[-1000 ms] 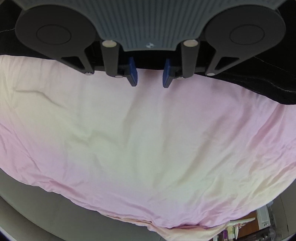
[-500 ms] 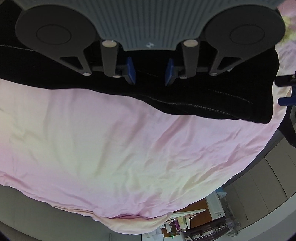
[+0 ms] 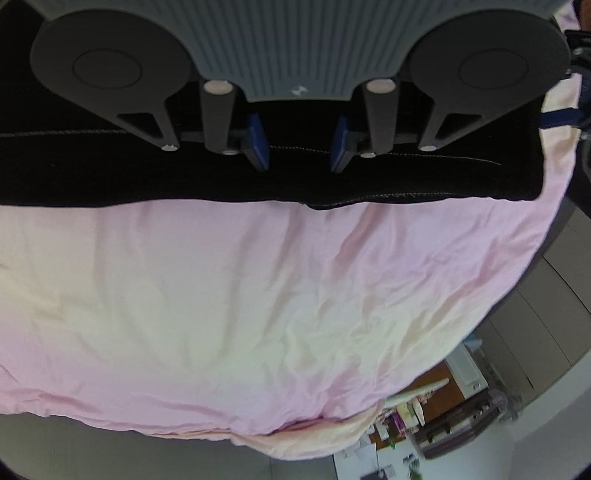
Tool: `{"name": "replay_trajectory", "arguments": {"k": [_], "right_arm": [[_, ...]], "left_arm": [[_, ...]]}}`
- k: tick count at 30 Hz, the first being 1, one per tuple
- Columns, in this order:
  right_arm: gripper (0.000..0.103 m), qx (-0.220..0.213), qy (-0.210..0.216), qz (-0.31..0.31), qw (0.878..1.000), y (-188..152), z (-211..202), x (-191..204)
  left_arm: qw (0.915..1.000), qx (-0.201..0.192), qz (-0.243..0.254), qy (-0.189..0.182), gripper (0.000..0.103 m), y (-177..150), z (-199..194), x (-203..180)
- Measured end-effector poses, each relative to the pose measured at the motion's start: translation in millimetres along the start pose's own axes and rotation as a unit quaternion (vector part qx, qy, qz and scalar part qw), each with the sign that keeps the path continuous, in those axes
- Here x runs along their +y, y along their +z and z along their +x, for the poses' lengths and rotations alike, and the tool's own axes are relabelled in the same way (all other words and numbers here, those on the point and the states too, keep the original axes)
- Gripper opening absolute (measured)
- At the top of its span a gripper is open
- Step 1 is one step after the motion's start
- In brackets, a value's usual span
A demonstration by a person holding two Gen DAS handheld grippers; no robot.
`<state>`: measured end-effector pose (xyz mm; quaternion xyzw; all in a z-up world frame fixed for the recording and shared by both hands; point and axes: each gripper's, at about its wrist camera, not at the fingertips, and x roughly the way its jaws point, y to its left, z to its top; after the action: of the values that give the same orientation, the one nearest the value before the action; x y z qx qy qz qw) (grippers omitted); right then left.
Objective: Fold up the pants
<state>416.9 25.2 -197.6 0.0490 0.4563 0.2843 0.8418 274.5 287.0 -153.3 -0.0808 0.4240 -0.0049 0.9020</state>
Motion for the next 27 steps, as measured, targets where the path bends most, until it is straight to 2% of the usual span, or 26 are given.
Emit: {"name": "replay_trajectory", "arguments": {"k": [4,7,9,11,13,15,18,22,25,27], "right_arm": [[0.037,-0.076,0.044,0.052,0.995,-24,-97,-43],[0.041,-0.133,0.045,0.064,0.988,-51,-174,-75],[0.045,-0.173,0.029,0.063,0.982,-72,-226,-97],[0.05,-0.209,0.005,0.06,0.976,-91,-273,-116],[0.058,-0.245,-0.022,0.073,0.967,-115,-321,-142],[0.06,-0.27,-0.042,0.103,0.956,-136,-355,-170],[0.06,-0.288,-0.068,0.159,0.942,-163,-379,-217],[0.061,-0.305,-0.108,0.229,0.918,-190,-374,-274],[0.061,-0.319,-0.128,0.292,0.893,-207,-355,-319],[0.061,-0.325,-0.125,0.347,0.871,-218,-337,-350]], "left_arm": [[0.9999,-0.005,-0.013,0.006,0.103,-5,12,4],[0.9986,-0.019,-0.05,0.0,0.103,-3,7,10],[0.9949,-0.054,-0.084,0.006,0.097,-1,-12,12],[0.9904,-0.087,-0.104,0.026,0.099,-1,-33,9],[0.9872,-0.1,-0.122,0.025,0.102,-4,-49,5],[0.9836,-0.095,-0.153,0.003,0.103,-12,-58,1],[0.9727,-0.069,-0.218,-0.042,0.103,-31,-61,-7],[0.9448,-0.047,-0.309,-0.099,0.103,-58,-53,-19],[0.9313,-0.025,-0.345,-0.113,0.103,-71,-38,-31],[0.9251,-0.012,-0.361,-0.116,0.103,-75,-26,-38]]}}
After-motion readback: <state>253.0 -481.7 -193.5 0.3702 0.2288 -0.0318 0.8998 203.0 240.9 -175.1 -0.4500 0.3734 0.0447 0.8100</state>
